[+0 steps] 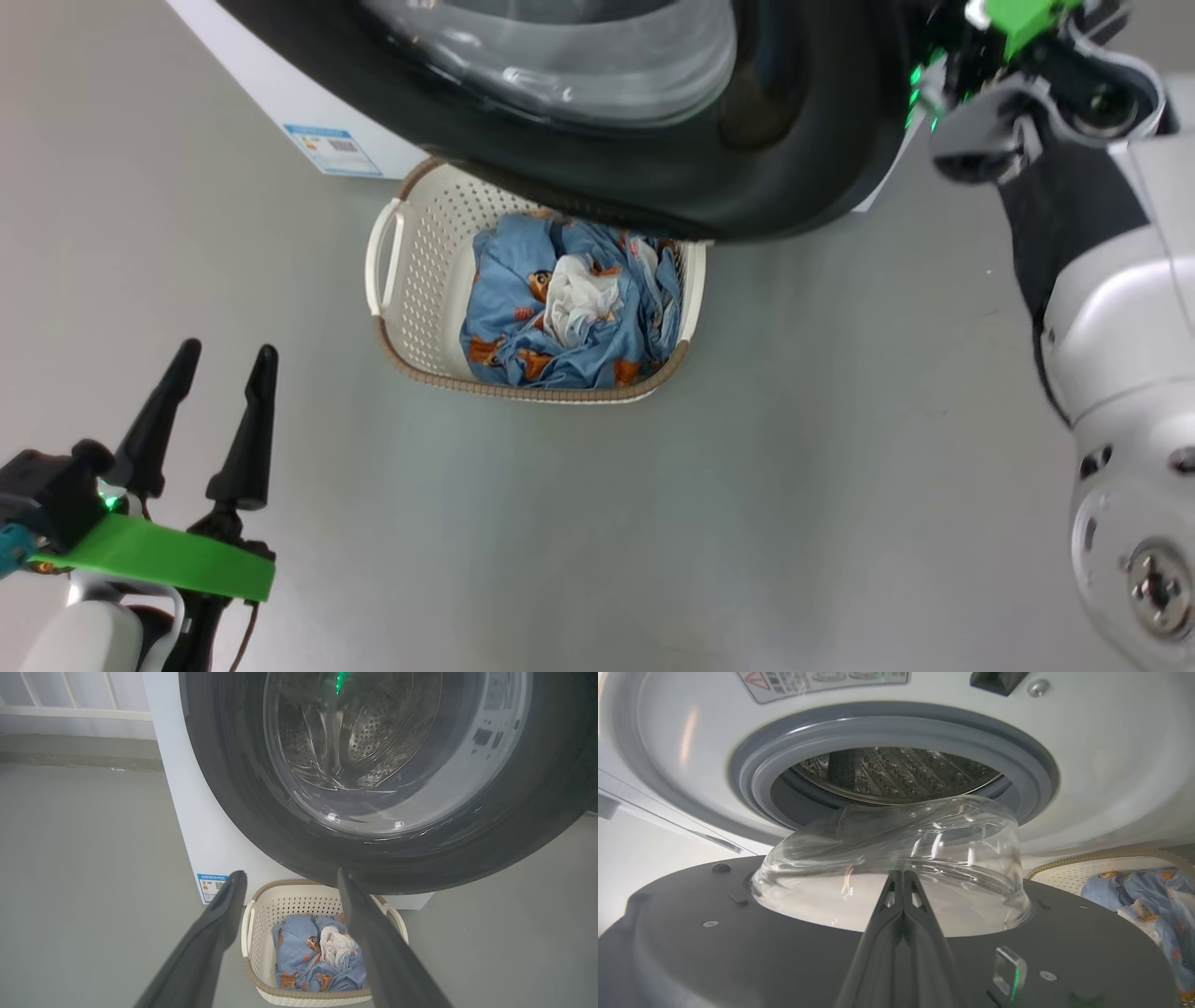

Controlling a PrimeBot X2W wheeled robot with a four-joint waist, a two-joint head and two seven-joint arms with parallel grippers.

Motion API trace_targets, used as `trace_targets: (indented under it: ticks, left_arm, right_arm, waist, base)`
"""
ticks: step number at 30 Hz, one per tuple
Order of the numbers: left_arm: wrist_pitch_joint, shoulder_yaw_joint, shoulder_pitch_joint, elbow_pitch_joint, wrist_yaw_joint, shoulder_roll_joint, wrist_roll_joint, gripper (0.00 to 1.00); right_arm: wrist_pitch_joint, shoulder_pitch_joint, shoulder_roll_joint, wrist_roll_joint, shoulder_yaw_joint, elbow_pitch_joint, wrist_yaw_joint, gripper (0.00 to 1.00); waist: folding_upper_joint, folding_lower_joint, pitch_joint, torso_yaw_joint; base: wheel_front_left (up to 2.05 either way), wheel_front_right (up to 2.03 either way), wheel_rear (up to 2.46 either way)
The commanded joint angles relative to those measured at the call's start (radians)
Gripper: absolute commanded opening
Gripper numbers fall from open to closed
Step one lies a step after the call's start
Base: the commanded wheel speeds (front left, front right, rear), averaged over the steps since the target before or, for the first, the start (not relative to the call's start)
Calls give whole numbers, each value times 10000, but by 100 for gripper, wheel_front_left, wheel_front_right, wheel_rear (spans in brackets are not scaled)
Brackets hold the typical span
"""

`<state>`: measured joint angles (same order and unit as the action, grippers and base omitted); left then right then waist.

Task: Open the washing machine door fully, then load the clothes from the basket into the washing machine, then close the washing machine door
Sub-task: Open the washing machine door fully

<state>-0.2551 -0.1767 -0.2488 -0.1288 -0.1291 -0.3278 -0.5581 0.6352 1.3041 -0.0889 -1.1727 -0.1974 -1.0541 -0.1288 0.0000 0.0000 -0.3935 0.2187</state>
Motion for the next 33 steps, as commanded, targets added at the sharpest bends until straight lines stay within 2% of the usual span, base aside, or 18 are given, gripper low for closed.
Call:
trace_targets:
  ticks: [1,7,17,23,33]
  left_arm:
    - [-67,441,4,254,-16,-389,124,100]
    - [-67,447,162,289,-16,-426,209,100]
    - [-67,485,395,368,-16,-436,342,100]
    - [-67,393,487,416,-16,-392,463,100]
    - [-67,282,523,544,-16,-214,534,100]
  right_arm:
    - [194,-185,387,-235,209,363,-19,0]
    - [991,-1507,387,-1463,1058,1453,-19,0]
    - [1577,-3465,387,-2819,2628,3088,-19,0]
    - [1816,-4196,387,-3582,3905,3872,-19,0]
    - [1581,-4675,387,-4795,6218,4590,-19,0]
  waist:
    - [0,0,94,-52]
    - [0,0,429,-121]
    - [0,0,941,-90]
    - [0,0,1246,-36]
    - [0,0,1572,147]
  base:
    - [0,0,0]
    - [0,0,0]
    - [0,0,0]
    - [0,0,0]
    - [0,0,0]
